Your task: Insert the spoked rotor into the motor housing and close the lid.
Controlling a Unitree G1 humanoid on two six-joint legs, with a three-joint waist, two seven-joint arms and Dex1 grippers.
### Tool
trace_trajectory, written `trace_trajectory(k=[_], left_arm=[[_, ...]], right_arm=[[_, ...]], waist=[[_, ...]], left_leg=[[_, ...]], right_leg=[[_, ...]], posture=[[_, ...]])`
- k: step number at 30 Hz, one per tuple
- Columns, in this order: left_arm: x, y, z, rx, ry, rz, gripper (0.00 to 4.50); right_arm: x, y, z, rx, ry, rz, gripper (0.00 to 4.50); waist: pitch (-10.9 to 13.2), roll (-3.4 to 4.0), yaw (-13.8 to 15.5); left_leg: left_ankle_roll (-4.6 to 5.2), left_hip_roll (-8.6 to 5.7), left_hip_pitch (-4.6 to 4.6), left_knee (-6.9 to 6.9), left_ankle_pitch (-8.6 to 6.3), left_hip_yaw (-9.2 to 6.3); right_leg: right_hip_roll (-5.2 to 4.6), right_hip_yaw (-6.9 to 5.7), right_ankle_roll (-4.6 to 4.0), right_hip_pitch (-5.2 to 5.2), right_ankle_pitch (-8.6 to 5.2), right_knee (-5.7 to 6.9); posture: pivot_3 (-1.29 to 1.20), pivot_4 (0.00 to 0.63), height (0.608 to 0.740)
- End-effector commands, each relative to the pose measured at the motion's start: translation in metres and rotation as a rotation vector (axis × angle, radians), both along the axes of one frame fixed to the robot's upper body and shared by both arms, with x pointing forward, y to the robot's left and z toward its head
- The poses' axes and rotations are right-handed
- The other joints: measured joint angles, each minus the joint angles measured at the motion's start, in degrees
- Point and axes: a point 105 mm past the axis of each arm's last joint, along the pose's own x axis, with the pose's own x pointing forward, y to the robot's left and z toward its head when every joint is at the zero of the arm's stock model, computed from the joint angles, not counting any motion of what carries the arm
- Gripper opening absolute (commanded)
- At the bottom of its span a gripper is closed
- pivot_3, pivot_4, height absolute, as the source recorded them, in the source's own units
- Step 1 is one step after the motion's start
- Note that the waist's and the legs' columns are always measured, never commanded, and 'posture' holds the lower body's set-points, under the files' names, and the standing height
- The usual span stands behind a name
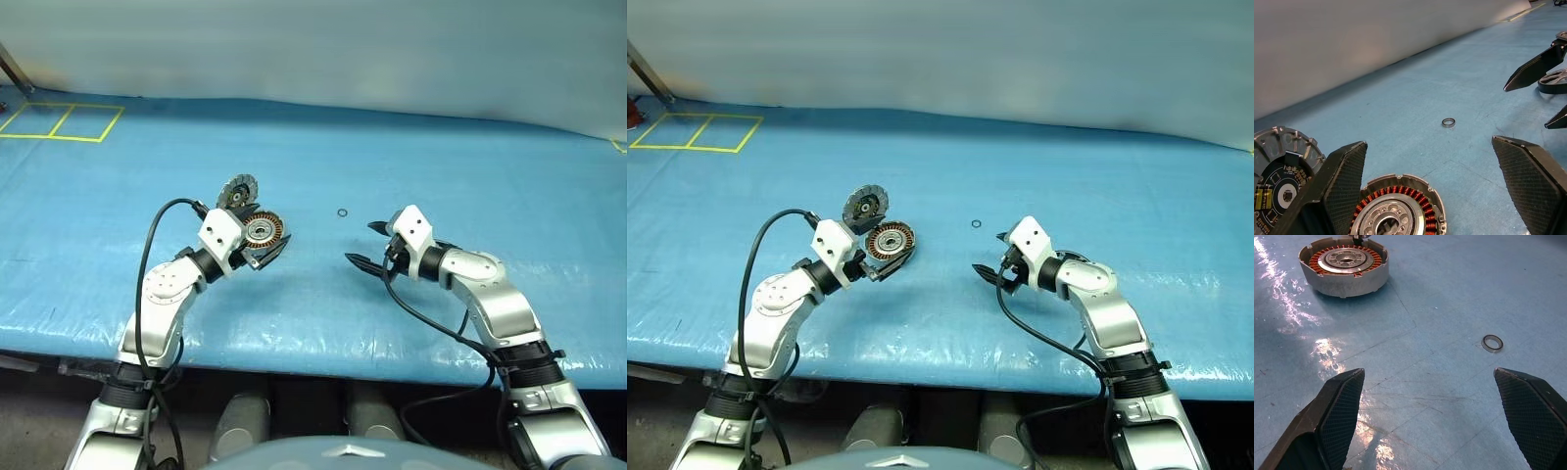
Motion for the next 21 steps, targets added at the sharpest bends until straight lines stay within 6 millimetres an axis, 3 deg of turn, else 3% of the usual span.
trace_trajectory(k=[1, 21], left_arm=[[-0.0014, -0.0024, 0.0069, -0.010, -0.026, -0.012, 4.50], [-0.0006, -0.0013, 0.0061, 0.002, -0.021, -0.008, 4.50]], right_arm=[[0.0037, 0.0015, 0.0135, 0.014, -0.048, 0.012, 4.46], [0.0040, 0.0016, 0.0133, 0.005, -0.045, 0.023, 4.46]], waist=[[0.00, 0.00, 0.00], [0.00, 0.00, 0.00]], left_leg=[[0.00, 0.00, 0.00, 0.00, 0.00, 0.00], [0.00, 0.00, 0.00, 0.00, 0.00, 0.00]], right_leg=[[0.00, 0.00, 0.00, 0.00, 0.00, 0.00], [0.00, 0.00, 0.04, 0.00, 0.02, 0.00]], posture=[[0.00, 0.150, 0.740], [0.00, 0.150, 0.740]])
